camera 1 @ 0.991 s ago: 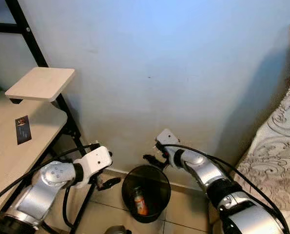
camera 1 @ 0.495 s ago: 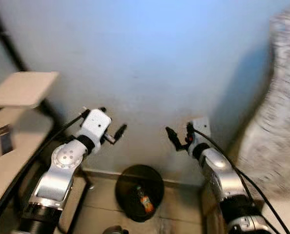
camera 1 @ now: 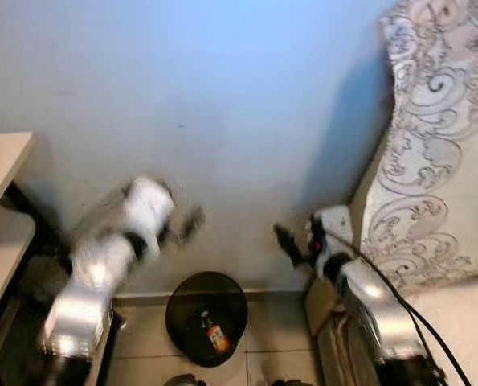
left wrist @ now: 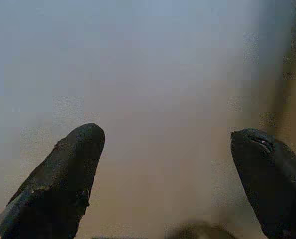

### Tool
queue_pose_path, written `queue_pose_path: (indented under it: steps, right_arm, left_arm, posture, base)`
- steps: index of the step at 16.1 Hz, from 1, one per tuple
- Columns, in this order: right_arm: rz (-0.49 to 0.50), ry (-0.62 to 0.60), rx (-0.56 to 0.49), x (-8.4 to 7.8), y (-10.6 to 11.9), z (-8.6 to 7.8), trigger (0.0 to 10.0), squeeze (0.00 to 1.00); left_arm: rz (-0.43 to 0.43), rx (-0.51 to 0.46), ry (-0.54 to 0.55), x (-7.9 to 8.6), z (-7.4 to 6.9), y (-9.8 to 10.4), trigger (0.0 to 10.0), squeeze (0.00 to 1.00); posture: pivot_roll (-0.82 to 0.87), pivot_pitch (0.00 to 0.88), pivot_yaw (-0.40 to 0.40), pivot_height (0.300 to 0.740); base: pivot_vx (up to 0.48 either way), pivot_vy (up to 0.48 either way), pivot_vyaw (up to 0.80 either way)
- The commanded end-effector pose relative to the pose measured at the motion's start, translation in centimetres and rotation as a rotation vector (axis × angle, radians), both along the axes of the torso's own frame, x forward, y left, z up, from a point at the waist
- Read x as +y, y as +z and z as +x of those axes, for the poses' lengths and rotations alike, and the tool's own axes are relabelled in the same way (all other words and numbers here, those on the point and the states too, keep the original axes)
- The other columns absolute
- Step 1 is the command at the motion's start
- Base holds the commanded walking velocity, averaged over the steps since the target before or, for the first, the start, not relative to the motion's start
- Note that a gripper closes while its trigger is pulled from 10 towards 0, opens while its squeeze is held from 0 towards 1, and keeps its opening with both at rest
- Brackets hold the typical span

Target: Clean up the room

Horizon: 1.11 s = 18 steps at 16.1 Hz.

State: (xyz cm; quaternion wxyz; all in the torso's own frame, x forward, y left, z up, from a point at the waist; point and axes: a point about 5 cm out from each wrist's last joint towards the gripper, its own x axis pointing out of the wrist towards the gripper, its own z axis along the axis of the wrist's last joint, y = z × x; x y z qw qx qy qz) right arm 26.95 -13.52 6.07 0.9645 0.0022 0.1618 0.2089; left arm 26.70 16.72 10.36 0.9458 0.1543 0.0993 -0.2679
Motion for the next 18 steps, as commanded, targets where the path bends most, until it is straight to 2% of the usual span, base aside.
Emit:
queue_pose_path:
  steps: [1, 3, 6, 10, 12, 14, 17, 18]
  right_arm:
    - [0.01, 0.057, -0.009, 0.3, 0.9, -0.2, 10.0, 1.0]
    - [0.008, 0.129, 0.002, 0.3, 0.9, -1.0, 10.0, 1.0]
    - [0.029, 0.159, 0.009, 0.1, 1.0, -1.9, 10.0, 1.0]
    - [0.074, 0.186, 0.006, 0.5, 1.1, -2.9, 10.0, 1.0]
    - [0.082, 0.147, 0.004, 0.0, 1.1, -2.7, 10.0, 1.0]
    - [0.085, 0.158, 0.008, -0.1, 1.1, -2.9, 10.0, 1.0]
    - [0.08, 0.243, 0.033, -0.2, 1.1, -3.7, 10.0, 1.0]
    - [0.077, 0.241, 0.031, -0.4, 1.3, -3.4, 10.0, 1.0]
  left_arm:
    - [0.007, 0.018, -0.056, -0.9, -0.7, -0.2, 10.0, 0.0]
    - [0.001, 0.104, -0.078, -1.2, -2.1, -1.6, 10.0, 0.0]
    - [-0.009, 0.128, -0.078, -0.7, -3.1, -1.7, 10.0, 0.0]
    - [-0.053, 0.118, 0.003, -0.1, -3.6, -1.7, 10.0, 0.0]
    - [-0.068, 0.12, 0.015, -0.5, -3.6, -1.8, 10.0, 0.0]
    - [-0.066, 0.124, 0.012, -0.6, -3.6, -1.9, 10.0, 0.0]
    - [-0.05, 0.144, -0.019, -0.7, -3.9, -2.1, 10.0, 0.0]
    - [-0.042, 0.15, -0.034, -0.7, -3.8, -2.0, 10.0, 0.0]
  posture:
    - [0.13, 0.0, 0.014, 0.74]
    - [0.13, 0.0, 0.016, 0.74]
    - [0.15, 0.0, 0.006, 0.74]
    - [0.15, 0.0, 0.011, 0.74]
    - [0.14, 0.0, 0.017, 0.74]
    - [0.14, 0.0, 0.018, 0.74]
    - [0.14, 0.0, 0.016, 0.74]
    - [0.13, 0.0, 0.019, 0.74]
  base:
    - [0.0, 0.0, -0.78]
    - [0.0, 0.0, -0.78]
    - [0.0, 0.0, -0.78]
    - [0.0, 0.0, -0.78]
    - [0.0, 0.0, -0.78]
    - [0.0, 0.0, -0.77]
    - [0.0, 0.0, -0.77]
    - [0.0, 0.0, -0.77]
